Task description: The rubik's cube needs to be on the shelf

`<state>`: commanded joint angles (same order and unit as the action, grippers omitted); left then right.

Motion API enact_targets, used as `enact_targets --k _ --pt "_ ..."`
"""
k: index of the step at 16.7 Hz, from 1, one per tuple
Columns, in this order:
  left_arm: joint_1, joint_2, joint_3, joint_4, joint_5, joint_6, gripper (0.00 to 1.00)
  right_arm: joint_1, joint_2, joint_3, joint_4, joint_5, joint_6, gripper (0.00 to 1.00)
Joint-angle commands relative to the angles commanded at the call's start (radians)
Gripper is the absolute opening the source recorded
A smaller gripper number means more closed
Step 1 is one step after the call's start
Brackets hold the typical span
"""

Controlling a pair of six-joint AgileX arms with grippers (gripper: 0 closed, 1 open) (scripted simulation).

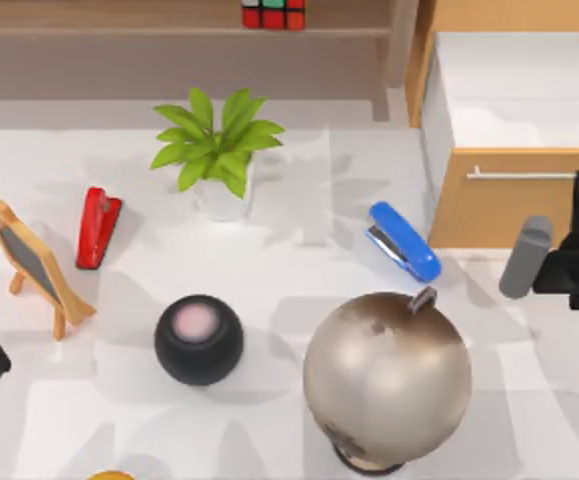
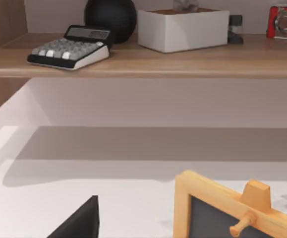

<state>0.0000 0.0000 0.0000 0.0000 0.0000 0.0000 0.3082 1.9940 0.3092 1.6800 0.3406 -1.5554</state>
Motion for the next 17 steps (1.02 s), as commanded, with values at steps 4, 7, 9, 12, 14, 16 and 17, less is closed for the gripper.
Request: enact_targets --k 4,7,9,12,14,16,17 --pt "0.0 0.0 0.0 0.0 0.0 0.0 1.0 -0.002 0.006 0.011 -0.01 -0.003 0.002 0.0" --pt "0.0 0.0 0.0 0.0 0.0 0.0 1.0 -0.014 0.02 0.057 -0.041 -0.016 0.001 0.0" --pt "0.0 0.0 0.0 0.0 0.0 0.0 1.0 -0.022 0.03 0.087 -0.062 -0.025 0.001 0.0" --pt "0.0 0.0 0.0 0.0 0.0 0.0 1.0 -0.035 0.045 0.132 -0.094 -0.038 0.002 0.0" --pt "0.0 0.0 0.0 0.0 0.0 0.0 1.0 -0.044 0.055 0.162 -0.115 -0.046 0.002 0.0" --pt "0.0 0.0 0.0 0.0 0.0 0.0 1.0 -0.053 0.064 0.191 -0.136 -0.054 0.002 0.0" --pt "0.0 0.0 0.0 0.0 0.0 0.0 1.0 -0.057 0.068 0.211 -0.147 -0.058 0.002 0.0"
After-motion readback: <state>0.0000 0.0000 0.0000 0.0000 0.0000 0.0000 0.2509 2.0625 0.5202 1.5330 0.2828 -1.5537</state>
